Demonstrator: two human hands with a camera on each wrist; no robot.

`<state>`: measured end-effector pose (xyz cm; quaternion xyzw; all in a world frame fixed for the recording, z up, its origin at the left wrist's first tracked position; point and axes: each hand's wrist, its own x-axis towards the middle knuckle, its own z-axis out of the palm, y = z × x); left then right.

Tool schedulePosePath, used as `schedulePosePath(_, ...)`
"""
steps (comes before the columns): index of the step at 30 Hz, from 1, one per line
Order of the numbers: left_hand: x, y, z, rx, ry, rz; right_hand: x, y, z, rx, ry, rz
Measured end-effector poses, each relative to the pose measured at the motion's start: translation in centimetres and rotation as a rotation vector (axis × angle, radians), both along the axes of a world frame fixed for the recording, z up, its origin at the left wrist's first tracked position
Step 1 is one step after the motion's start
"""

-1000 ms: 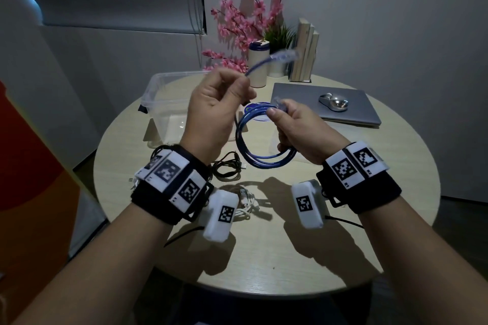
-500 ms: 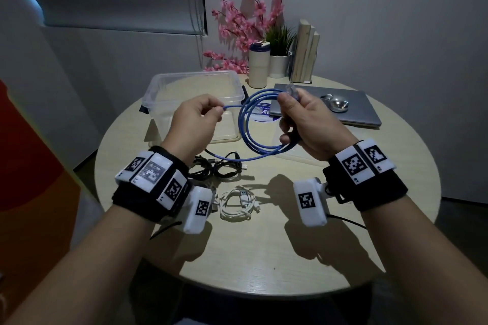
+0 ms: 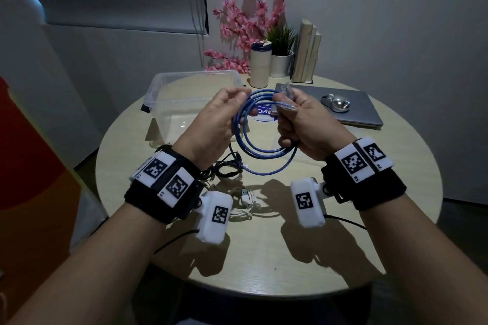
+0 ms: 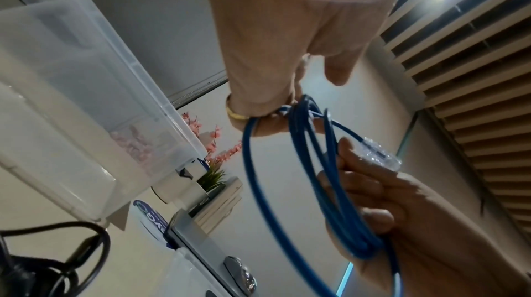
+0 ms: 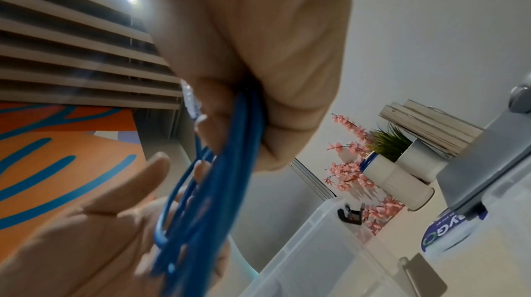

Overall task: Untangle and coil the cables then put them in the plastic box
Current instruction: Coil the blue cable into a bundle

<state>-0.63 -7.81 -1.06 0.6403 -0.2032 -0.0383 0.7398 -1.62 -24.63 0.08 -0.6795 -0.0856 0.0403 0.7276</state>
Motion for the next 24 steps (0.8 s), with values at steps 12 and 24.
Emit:
schedulePosePath(12, 0.0, -1.1, -0.3, 0.313, -0.323, 0.281, -0.4, 0.2, -0.4, -0.022, 0.018, 0.085)
schedulePosePath(24, 0.0, 0.5, 2.7, -0.030, -0.312, 0.465, -0.1, -0.5, -1.7, -0.170, 0.016, 0.056)
